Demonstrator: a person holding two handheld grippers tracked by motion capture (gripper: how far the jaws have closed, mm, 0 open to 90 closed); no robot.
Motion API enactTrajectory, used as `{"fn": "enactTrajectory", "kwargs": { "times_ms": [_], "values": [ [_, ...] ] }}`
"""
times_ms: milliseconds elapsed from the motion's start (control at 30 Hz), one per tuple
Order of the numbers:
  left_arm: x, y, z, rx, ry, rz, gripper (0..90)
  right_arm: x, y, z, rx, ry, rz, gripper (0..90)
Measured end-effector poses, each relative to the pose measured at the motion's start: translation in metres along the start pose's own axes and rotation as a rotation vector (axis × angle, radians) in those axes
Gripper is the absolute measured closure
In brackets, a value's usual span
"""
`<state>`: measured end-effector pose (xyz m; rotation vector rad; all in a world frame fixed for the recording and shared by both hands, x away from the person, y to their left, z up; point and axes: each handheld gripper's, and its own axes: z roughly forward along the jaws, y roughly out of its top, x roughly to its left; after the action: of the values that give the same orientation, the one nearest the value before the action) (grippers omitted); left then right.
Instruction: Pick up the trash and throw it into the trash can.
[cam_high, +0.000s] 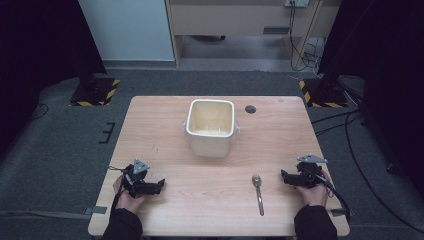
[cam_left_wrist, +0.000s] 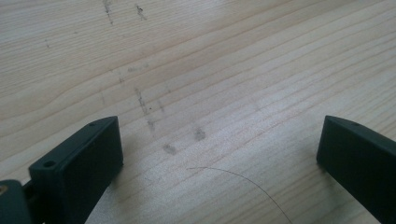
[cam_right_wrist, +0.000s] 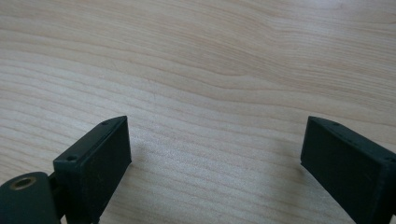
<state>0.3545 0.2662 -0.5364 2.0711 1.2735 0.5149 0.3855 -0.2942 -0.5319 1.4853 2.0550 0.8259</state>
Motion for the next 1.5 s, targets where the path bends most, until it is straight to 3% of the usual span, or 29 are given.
{"fn": "enactTrajectory", "kwargs": {
  "times_ms": [467,833,1000,1500],
  "values": [
    [-0.001,-0.001,-0.001,0.001,-0.014,0.015,0.0,0.003,0.009,-0.037,-0.135,0.026,0.024,9.9],
    [-0.001,-0.001,-0.001,0.001,-0.014,0.015,0.0,0.013,0.019,-0.055,-0.191,0.061,0.018,9.1],
    [-0.001,-0.001,-0.001,0.001,-0.013,0.015,0.0,0.021,0.024,-0.066,-0.208,0.067,0.033,9.1],
    [-0.001,-0.001,-0.001,0.001,-0.014,0.015,0.0,0.057,0.023,-0.079,-0.252,0.164,-0.026,10.6]
  ]
}}
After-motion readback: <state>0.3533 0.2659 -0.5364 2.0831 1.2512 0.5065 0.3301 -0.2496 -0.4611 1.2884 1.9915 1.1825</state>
